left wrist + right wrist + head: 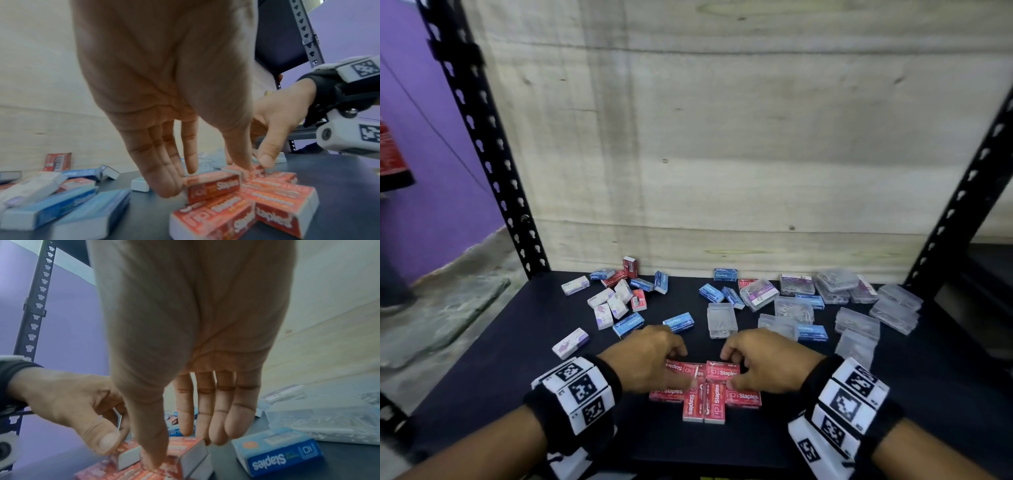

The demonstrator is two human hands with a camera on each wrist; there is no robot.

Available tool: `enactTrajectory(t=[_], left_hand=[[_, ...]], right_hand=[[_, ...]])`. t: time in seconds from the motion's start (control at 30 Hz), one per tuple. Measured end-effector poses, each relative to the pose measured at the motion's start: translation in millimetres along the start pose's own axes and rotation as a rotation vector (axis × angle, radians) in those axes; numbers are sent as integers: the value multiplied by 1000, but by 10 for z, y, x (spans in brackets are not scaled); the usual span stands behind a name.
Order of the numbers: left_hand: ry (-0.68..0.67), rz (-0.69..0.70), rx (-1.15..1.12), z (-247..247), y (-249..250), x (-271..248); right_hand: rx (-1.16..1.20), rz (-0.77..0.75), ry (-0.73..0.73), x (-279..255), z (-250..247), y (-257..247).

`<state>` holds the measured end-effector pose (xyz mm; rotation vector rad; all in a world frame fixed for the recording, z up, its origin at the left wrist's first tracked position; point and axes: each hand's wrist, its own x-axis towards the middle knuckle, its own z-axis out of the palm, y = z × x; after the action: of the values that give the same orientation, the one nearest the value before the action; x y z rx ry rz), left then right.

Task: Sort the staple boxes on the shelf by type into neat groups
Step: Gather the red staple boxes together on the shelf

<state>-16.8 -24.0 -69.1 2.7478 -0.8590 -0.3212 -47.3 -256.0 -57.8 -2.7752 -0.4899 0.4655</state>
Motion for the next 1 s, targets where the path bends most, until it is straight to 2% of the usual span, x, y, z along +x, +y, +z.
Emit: enactTrajectory(t=[0.17, 0.33, 0.47, 0.63, 0.7, 1.0], left_hand=[[-2, -54, 60, 61, 143, 36], [-23, 32, -12, 26, 166, 24], [-139, 88, -106, -30, 80, -1], [-11, -32, -64, 8, 69, -42], [-16, -68, -16, 43, 94, -38], [-40, 46, -93, 38, 37, -12]], right_hand=[[-8, -4, 21, 7, 28, -8], [-5, -17, 30, 7, 32, 13], [-12, -30, 32, 1, 35, 17], [-20, -47, 41, -12, 37, 9], [-29, -51, 51, -15, 40, 5], [-25, -45, 44, -28, 17, 5]])
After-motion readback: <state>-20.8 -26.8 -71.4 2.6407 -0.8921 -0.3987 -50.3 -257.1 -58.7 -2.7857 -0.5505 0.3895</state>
